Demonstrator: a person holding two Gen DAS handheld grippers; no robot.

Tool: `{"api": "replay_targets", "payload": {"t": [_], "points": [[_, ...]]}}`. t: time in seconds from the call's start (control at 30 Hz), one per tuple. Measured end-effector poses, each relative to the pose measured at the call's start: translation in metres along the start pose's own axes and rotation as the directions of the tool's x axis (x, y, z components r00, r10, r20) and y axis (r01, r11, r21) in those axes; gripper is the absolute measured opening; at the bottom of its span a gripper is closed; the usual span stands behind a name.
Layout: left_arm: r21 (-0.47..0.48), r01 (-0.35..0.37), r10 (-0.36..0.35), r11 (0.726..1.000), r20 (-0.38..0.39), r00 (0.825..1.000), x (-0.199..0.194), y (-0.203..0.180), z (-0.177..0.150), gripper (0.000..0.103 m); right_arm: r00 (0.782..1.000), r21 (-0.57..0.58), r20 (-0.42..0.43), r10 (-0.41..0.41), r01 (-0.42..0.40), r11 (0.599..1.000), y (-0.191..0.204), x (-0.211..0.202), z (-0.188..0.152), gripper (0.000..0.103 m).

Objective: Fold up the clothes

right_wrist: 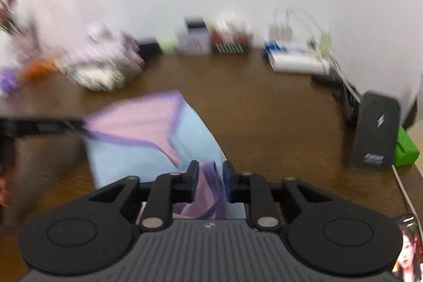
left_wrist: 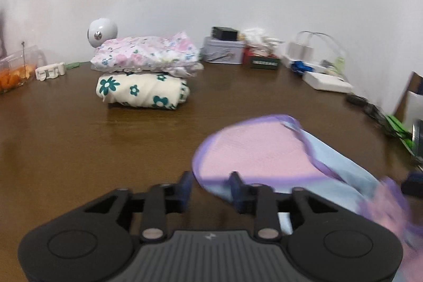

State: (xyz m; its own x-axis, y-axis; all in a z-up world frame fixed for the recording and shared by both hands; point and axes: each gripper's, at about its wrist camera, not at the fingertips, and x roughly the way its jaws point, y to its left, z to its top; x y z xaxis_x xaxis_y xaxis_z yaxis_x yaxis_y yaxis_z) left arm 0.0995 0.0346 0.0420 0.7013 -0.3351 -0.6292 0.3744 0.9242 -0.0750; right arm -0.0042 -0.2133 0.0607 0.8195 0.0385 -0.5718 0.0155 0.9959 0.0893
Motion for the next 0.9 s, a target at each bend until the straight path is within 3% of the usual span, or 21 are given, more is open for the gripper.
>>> {"api": "replay_targets", "payload": {"t": [0.1,0.17,0.23,0.33,0.43,0.5,0.57,0.67,0.7,0.73,0.77,0.83,0.9], "points": [[0.026,0.103,-0.102,0.994,-0.035,0.994,-0.028,-0.021,-0.023,0.034,0.993,-0.012,-0.032,0.114,-0.114,0.993,-0.014,-0.015,-0.011,0.033],[0.044,0.184,-0.182,0.982,-0.058,0.982,-0.042,-0.044,-0.039,0.034,0.983,-0.024,-0.087,0.164,-0.167,0.986,-0.014,-0.009,-0.021,0.024],[0.077,0.229,-0.225,0.97,-0.061,0.973,-0.052,-0.069,-0.053,0.034,0.974,-0.041,-0.121,0.194,-0.2,0.979,-0.008,0.0,-0.033,0.015],[0.132,0.269,-0.26,0.954,-0.081,0.962,-0.061,-0.099,-0.067,0.034,0.969,-0.081,-0.132,0.209,-0.22,0.972,0.002,0.003,-0.043,0.015],[0.17,0.285,-0.272,0.943,-0.097,0.958,-0.069,-0.116,-0.079,0.034,0.965,-0.051,-0.133,0.228,-0.236,0.97,0.002,-0.006,-0.039,0.02],[0.169,0.281,-0.268,0.945,-0.097,0.959,-0.074,-0.12,-0.084,0.037,0.965,-0.051,-0.085,0.247,-0.252,0.966,-0.001,-0.019,-0.037,0.038],[0.149,0.276,-0.262,0.95,-0.102,0.959,-0.076,-0.121,-0.088,0.038,0.971,-0.053,-0.071,0.227,-0.231,0.972,-0.008,-0.02,-0.035,0.04],[0.123,0.213,-0.208,0.969,-0.053,0.977,-0.08,-0.122,-0.092,0.043,0.98,-0.06,-0.064,0.19,-0.193,0.979,-0.017,-0.017,-0.034,0.041],[0.095,0.163,-0.162,0.982,-0.018,0.987,-0.081,-0.121,-0.093,0.045,0.982,-0.069,-0.07,0.173,-0.178,0.982,-0.016,-0.012,-0.035,0.042],[0.062,0.108,-0.109,0.992,0.019,0.994,-0.082,-0.12,-0.093,0.047,0.985,-0.077,-0.075,0.156,-0.162,0.984,-0.015,-0.006,-0.037,0.05],[0.024,0.041,-0.042,0.999,0.05,0.998,-0.082,-0.119,-0.092,0.048,0.986,-0.094,-0.067,0.151,-0.157,0.983,-0.015,-0.004,-0.038,0.064],[-0.025,-0.052,0.053,0.998,0.072,0.996,-0.079,-0.115,-0.089,0.051,0.987,-0.131,-0.041,0.155,-0.16,0.978,-0.014,-0.003,-0.04,0.085],[-0.058,-0.113,0.116,0.992,0.047,0.992,-0.072,-0.11,-0.082,0.056,0.978,-0.149,-0.036,0.208,-0.211,0.966,-0.018,-0.003,-0.04,0.089]]}}
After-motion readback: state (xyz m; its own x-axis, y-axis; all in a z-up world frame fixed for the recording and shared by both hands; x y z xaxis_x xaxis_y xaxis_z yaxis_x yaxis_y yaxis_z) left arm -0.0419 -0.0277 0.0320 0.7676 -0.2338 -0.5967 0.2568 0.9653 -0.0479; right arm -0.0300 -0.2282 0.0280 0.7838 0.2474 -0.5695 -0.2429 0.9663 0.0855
